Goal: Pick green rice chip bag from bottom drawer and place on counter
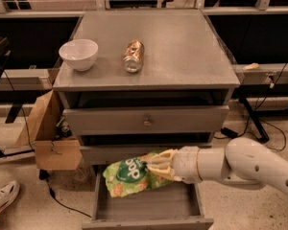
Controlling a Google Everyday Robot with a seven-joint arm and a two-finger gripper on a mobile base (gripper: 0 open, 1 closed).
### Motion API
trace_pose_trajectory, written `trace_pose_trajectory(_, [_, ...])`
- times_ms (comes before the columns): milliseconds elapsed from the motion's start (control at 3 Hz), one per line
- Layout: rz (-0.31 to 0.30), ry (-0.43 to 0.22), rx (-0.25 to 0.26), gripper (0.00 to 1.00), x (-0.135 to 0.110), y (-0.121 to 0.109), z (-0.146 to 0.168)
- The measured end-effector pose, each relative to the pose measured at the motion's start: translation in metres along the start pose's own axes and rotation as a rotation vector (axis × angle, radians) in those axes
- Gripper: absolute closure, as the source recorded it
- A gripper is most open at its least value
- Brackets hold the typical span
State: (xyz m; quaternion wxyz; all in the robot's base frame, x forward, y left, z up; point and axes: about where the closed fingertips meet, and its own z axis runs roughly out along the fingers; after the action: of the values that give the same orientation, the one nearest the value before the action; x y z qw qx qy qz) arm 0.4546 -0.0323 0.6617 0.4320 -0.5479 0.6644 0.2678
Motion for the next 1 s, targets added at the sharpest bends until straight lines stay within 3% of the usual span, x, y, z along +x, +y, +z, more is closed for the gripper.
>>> trace_pose_trajectory(667, [-0.08, 0.069, 0.168, 1.0, -0.123, -0.021, -0.073])
trace_pose_trajectory(1000, [-0.116, 0.071, 0.259, 1.0, -0.182, -0.036, -0.107])
